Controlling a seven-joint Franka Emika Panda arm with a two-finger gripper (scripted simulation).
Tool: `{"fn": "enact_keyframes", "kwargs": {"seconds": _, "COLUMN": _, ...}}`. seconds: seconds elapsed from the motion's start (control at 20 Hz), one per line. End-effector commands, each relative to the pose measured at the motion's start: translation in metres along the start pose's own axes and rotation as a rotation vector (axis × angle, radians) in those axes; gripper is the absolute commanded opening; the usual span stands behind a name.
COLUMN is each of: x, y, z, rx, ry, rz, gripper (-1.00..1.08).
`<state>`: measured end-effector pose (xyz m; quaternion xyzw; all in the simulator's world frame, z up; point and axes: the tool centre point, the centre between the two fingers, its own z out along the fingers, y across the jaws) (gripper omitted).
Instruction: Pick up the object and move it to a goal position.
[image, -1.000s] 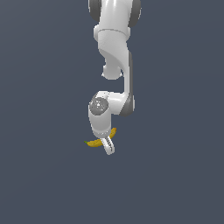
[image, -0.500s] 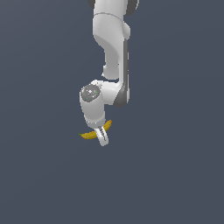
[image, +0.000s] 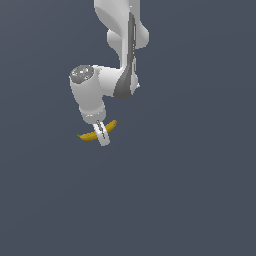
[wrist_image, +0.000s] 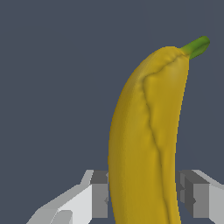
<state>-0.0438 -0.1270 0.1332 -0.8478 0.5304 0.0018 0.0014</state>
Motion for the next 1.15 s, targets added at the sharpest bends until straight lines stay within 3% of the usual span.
{"fn": "enact_keyframes", "kwargs": {"seconds": 0.0, "x": 0.007, "y": 0.020, "z": -0.021, "rx": 0.002, "ry": 0.000, "rz": 0.000, "gripper": -1.00}}
{"fn": "enact_keyframes", "kwargs": {"seconds": 0.6, "x": 0.038, "y": 0.100, "z": -0.108, "rx": 0.001, "ry": 0.002, "rz": 0.001, "gripper": -1.00}}
{"fn": "enact_keyframes", "kwargs": {"seconds": 1.1, "x": 0.050, "y": 0.124, "z": -0.136, "rx": -0.001, "ry": 0.004, "rz": 0.001, "gripper": -1.00}}
